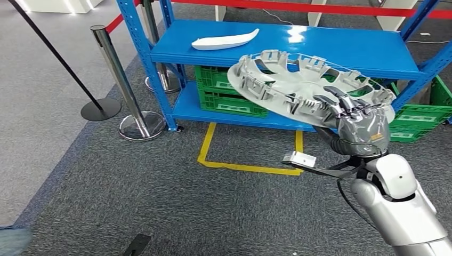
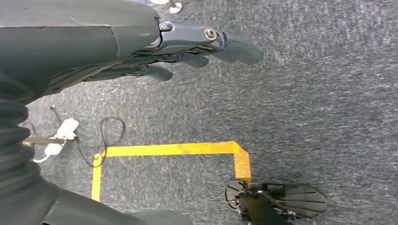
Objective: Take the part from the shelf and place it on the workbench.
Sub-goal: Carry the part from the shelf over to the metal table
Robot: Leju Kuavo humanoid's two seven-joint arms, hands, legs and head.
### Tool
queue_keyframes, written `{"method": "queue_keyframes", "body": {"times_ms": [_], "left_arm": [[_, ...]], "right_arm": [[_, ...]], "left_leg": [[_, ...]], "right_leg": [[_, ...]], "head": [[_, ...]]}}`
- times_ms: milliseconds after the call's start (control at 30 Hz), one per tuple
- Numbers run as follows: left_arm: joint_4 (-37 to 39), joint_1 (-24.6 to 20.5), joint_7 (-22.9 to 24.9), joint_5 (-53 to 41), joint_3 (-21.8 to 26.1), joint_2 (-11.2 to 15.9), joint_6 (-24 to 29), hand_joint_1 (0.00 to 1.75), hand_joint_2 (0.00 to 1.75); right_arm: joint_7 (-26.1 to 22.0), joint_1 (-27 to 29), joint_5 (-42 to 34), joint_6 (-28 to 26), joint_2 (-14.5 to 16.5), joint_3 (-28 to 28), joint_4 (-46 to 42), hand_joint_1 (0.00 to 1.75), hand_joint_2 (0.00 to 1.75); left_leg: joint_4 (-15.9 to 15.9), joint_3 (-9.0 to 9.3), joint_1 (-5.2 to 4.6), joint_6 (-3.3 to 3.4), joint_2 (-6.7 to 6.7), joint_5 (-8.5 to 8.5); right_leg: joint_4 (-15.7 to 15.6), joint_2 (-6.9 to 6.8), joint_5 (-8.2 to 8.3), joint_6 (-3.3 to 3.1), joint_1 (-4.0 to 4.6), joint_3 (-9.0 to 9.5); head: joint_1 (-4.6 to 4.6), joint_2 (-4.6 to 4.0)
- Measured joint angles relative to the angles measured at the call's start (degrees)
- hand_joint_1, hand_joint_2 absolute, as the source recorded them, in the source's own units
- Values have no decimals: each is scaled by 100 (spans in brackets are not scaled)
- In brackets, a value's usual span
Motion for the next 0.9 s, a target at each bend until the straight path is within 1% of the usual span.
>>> {"method": "queue_keyframes", "body": {"times_ms": [33, 100, 133, 167, 200, 267, 300, 333, 367, 400, 433, 467, 500, 533, 567, 600, 633, 667, 700, 733, 767, 800, 833, 867, 900], "left_arm": [[0, 5, 1, 0, 1, 2, -2, 0, 175], [0, 16, 2, 0, 2, 5, -3, 0, 175], [0, 19, 2, 0, 2, 7, -4, 0, 175], [0, 17, 2, 0, 2, 8, -5, 0, 175], [0, 15, 2, 1, 2, 10, -7, 0, 175], [0, 17, 1, 4, 2, 10, -13, 0, 175], [0, 19, -2, 7, 3, 11, -15, 0, 175], [0, 20, -5, 10, 4, 11, -18, 0, 175], [0, 19, -9, 12, 5, 11, -19, 0, 175], [0, 18, -13, 13, 6, 13, -19, 0, 175], [0, 16, -14, 12, 7, 16, -19, 0, 175], [0, 18, -15, 11, 7, 23, -18, 0, 175], [0, 19, -15, 9, 7, 29, -16, 0, 175], [0, 18, -11, 8, 7, 34, -14, 0, 175], [0, 15, -7, 6, 7, 39, -13, 0, 175], [0, 9, -4, 5, 7, 39, -12, 0, 175], [0, 1, -3, 4, 8, 40, -11, 0, 175], [-1, -3, -8, 4, 8, 40, -10, 0, 175], [-1, -5, -16, 5, 8, 39, -9, 0, 175], [-1, -5, -25, 7, 8, 38, -9, 0, 175], [-1, -3, -33, 9, 8, 37, -10, 0, 175], [0, -1, -39, 15, 9, 40, -10, 0, 175], [0, 1, -45, 19, 10, 43, -9, 0, 175], [0, 1, -49, 24, 10, 47, -9, 0, 175], [0, 0, -53, 27, 11, 49, -8, 0, 175]], "right_arm": [[1, -4, -25, -1, 0, -8, -6, 175, 175], [2, 2, -60, -2, -5, -38, -19, 175, 175], [2, 8, -75, -2, -10, -63, -22, 175, 175], [5, 11, -93, -1, -16, -90, -24, 175, 175], [6, 11, -112, -1, -21, -115, -25, 175, 175], [10, 8, -137, 0, -25, -157, -25, 175, 175], [9, 8, -140, 0, -30, -180, -25, 175, 175], [8, 8, -148, 0, -40, -207, -30, 175, 175], [7, 8, -157, 0, -54, -237, -44, 175, 175], [4, 9, -167, 1, -69, -266, -66, 175, 175], [2, 11, -175, 1, -83, -293, -96, 175, 175], [0, 9, -175, 0, -95, -320, -126, 175, 175], [-2, 9, -163, -3, -102, -343, -153, 175, 175], [-5, 13, -149, -7, -109, -364, -182, 175, 175], [-8, 18, -132, -10, -122, -385, -212, 175, 175], [-5, 30, -114, -14, -142, -407, -242, 175, 175], [-3, 48, -101, -20, -170, -433, -271, 175, 175], [1, 65, -83, -29, -199, -462, -298, 175, 175], [5, 83, -69, -42, -222, -490, -321, 175, 175], [5, 110, -55, -61, -240, -520, -344, 175, 175], [4, 139, -43, -85, -255, -541, -368, 175, 175], [3, 176, -37, -109, -271, -565, -389, 175, 175], [3, 214, -30, -130, -291, -590, -406, 175, 175], [4, 246, -27, -143, -312, -614, -420, 175, 175], [7, 269, -27, -146, -331, -643, -433, 175, 175]], "left_leg": [[19, -28, -16, -21, 21, 7], [45, -67, -25, -60, 71, 2], [82, -83, -21, -84, 75, -44], [198, -128, -13, -113, 63, -142], [441, -227, -2, -146, 41, -301], [1183, -524, 18, -187, 13, -654], [1508, -658, 25, -195, 12, -757], [1658, -719, 27, -194, 10, -752], [1595, -688, 28, -183, 2, -641], [1320, -566, 28, -162, -30, -437], [949, -406, 29, -131, -118, -225], [611, -260, 37, -99, -234, -61], [361, -158, 41, -74, -331, 29], [242, -119, 41, -54, -394, 38], [198, -112, 40, -42, -389, 15], [148, -111, 50, -28, -335, 2], [104, -107, 62, -11, -278, 3], [64, -102, 77, 8, -222, 15], [36, -102, 89, 25, -164, 34], [29, -103, 83, 39, -111, 43], [30, -114, 77, 48, -59, 48], [34, -124, 73, 51, -1, 50], [36, -129, 72, 53, 58, 52], [40, -133, 72, 53, 115, 53], [44, -133, 71, 52, 168, 54]], "right_leg": [[-84, -36, -16, -35, 16, 33], [-96, 26, 7, -102, 10, 8], [-104, 61, 22, -131, -1, 4], [-114, 92, 37, -164, -13, 3], [-123, 127, 51, -194, -25, 2], [-122, 210, 60, -223, -26, -8], [-120, 260, 62, -227, -25, -10], [-116, 312, 65, -228, -25, -10], [-111, 367, 67, -228, -24, -9], [-104, 426, 68, -226, -24, -7], [-96, 481, 70, -221, -28, -9], [-83, 536, 75, -206, -24, -24], [-71, 590, 86, -180, -28, -54], [-62, 638, 104, -146, -37, -93], [-58, 686, 128, -103, -44, -137], [-59, 736, 149, -63, -52, -174], [-41, 720, 136, -28, -49, -222], [43, 652, 72, 4, -42, -287], [232, 549, -50, 31, -37, -387], [525, 418, -219, 52, -39, -528], [893, 334, -396, 73, -43, -687], [1229, 290, -525, 91, -48, -828], [1424, 267, -572, 103, -51, -897], [1411, 247, -519, 109, -52, -860], [1170, 214, -378, 107, -52, -705]], "head": [[-3, 0], [-14, 0], [-17, 0], [-22, 0], [-28, 0], [-37, 0], [-37, 0], [-36, 0], [-36, 0], [-36, 0], [-36, 0], [-30, 0], [-32, 0], [-38, 0], [-45, 0], [-54, 0], [-58, 0], [-37, 0], [-16, 0], [2, 0], [22, 0], [24, 0], [24, 0], [25, 0], [26, 0]]}}
